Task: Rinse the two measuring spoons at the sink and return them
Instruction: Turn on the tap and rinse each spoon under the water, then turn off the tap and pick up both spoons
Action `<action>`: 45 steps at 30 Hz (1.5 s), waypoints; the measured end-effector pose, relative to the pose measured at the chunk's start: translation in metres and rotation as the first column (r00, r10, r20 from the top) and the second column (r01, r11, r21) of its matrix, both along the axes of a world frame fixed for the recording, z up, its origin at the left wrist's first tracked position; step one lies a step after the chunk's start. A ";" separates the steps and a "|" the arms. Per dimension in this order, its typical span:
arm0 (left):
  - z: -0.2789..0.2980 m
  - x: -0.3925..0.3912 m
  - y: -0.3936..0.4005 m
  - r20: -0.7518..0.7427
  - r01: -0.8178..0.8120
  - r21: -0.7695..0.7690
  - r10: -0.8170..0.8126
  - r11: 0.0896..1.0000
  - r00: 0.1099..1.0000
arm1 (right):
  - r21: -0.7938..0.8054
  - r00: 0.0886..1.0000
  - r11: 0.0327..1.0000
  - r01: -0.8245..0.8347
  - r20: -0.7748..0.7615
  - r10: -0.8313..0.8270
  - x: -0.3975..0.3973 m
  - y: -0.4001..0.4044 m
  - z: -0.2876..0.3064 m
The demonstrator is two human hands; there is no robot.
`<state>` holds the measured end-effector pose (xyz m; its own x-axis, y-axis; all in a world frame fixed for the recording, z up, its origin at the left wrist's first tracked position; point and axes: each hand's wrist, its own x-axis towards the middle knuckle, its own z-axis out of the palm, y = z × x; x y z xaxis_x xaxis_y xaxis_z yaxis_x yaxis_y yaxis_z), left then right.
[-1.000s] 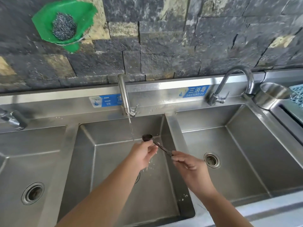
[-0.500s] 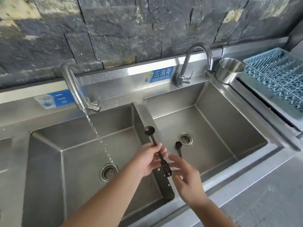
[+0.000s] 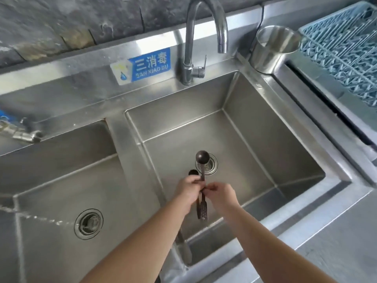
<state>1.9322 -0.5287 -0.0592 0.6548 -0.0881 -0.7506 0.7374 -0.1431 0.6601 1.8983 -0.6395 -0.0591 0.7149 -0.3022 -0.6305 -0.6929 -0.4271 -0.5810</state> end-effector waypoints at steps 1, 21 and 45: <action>-0.016 0.003 -0.010 0.007 0.019 0.065 -0.020 0.998 1.000 | -0.004 0.998 1.000 -0.010 -0.064 0.010 0.008 -0.010 -0.015; -0.174 0.014 -0.071 -0.145 0.525 0.505 -0.533 0.685 0.834 | -0.001 0.808 0.959 -0.285 -0.539 0.239 0.049 -0.052 -0.165; 0.091 -0.044 0.275 0.223 0.101 0.889 -0.614 0.447 0.757 | -0.381 0.469 0.470 -0.796 0.103 0.877 0.033 0.213 0.092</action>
<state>1.8886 -0.2541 0.0315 0.9714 0.0464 -0.2330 0.1176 -0.9461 0.3018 1.9309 -0.4265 0.0326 0.8171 0.4241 -0.3905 0.2373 -0.8647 -0.4427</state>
